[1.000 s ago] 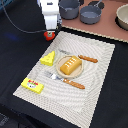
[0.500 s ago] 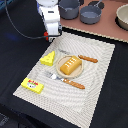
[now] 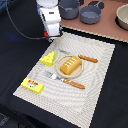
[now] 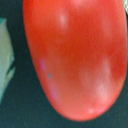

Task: Interact with the objects in diverse but meaningful ways.

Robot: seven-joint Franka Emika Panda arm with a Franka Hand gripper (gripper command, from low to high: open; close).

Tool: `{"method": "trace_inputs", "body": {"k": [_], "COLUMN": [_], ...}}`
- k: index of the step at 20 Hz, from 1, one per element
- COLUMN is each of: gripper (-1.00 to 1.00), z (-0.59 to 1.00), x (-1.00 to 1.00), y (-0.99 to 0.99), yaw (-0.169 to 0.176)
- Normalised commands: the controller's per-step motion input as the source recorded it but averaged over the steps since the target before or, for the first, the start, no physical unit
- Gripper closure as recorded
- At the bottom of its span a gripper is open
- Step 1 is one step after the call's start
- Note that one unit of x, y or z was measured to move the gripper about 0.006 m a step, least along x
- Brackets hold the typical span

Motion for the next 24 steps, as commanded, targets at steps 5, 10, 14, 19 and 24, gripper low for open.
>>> {"method": "trace_inputs", "body": {"k": [5,10,14,19,24], "gripper": [1.0,1.0,1.0,1.0,1.0], "z": [-0.1,0.89,1.0,0.95,0.48], "x": [0.0,0.02,0.69,1.0,1.0], "y": [0.0,0.03,0.09,0.02,0.0], "yaw": [0.063,0.03,-0.015,-0.041,-0.052]}}
